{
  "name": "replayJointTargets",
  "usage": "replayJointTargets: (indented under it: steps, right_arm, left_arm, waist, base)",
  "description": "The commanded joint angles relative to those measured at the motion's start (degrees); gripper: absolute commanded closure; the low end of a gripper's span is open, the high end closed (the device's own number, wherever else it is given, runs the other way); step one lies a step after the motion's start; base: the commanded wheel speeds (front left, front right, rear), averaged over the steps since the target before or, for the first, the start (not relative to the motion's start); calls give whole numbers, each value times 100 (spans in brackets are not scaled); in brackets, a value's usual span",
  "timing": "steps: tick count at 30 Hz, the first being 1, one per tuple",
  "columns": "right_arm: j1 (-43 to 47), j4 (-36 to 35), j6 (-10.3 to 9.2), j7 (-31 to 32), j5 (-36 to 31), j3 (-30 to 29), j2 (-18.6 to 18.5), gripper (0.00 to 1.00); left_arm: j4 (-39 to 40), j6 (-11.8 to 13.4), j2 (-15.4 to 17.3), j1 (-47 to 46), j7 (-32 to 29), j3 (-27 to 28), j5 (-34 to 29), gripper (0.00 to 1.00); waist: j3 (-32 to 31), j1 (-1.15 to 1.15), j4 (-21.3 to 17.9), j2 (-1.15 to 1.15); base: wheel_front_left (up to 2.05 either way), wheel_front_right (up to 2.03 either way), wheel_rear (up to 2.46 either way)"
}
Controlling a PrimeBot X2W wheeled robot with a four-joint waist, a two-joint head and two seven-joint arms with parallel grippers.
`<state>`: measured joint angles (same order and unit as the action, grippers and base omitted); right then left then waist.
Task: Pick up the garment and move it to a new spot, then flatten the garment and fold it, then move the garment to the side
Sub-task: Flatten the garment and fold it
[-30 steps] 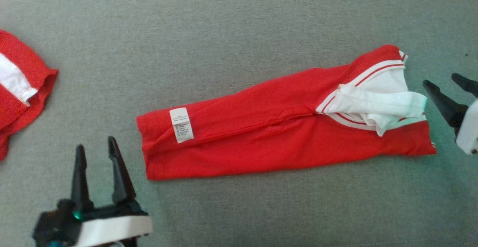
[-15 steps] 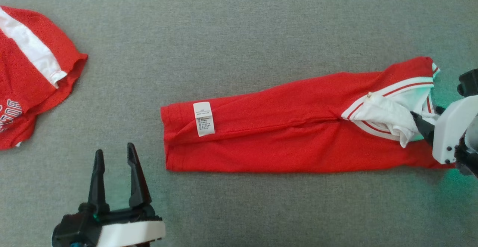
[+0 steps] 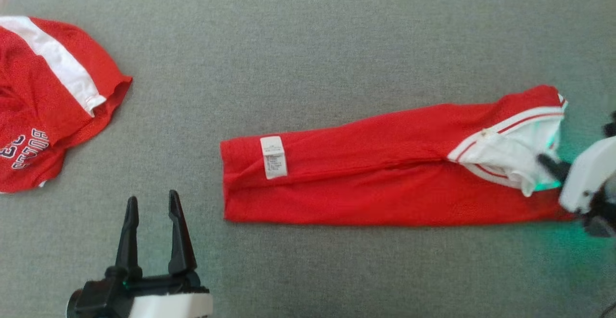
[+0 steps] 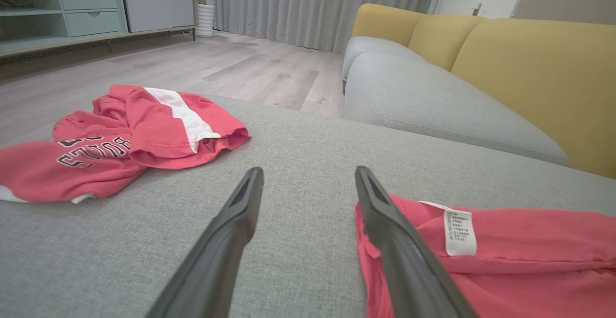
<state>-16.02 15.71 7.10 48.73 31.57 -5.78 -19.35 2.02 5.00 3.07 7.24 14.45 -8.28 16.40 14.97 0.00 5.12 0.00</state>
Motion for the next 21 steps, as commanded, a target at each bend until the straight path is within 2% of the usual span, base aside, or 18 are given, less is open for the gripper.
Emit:
replayJointTargets:
  steps: [1, 7, 11, 14, 17, 18, 21]
  right_arm:
    - [-242, -128, 39, -64, -99, -195, -218, 100]
    - [-475, -15, 39, 21, -446, -1373, -723, 100]
    - [-598, -195, 39, 165, -448, -1750, -1015, 100]
    - [-672, -659, 39, 407, -234, -1574, -997, 100]
    - [-637, -1297, 39, 646, 52, -1074, -727, 100]
    - [-637, -1297, 39, 646, 52, -1074, -727, 100]
    - [-411, -1952, 39, 933, 261, -379, -321, 100]
  left_arm:
    - [131, -11, -17, -4, 54, 190, -57, 0]
    - [123, -2, -18, 96, 54, 236, -22, 0]
    - [102, -15, -19, 190, 54, 250, 4, 0]
    - [43, -6, -19, 256, 54, 249, 31, 0]
    - [19, 7, -19, 306, 54, 241, 71, 0]
    - [19, 7, -19, 306, 54, 241, 71, 0]
    - [3, -1, -19, 320, 54, 192, 91, 0]
  waist:
    - [-76, 0, -35, 0]
    - [-308, 0, -113, 0]
    - [-476, 0, -162, 0]
    - [-611, 0, -216, 0]
    - [-699, 0, -291, 0]
    - [-699, 0, -291, 0]
    - [-734, 0, -333, 0]
  base:
    - [0, 0, 0]
    - [0, 0, 0]
    - [0, 0, 0]
    - [0, 0, 0]
    - [0, 0, 0]
    - [0, 0, 0]
    - [0, 0, 0]
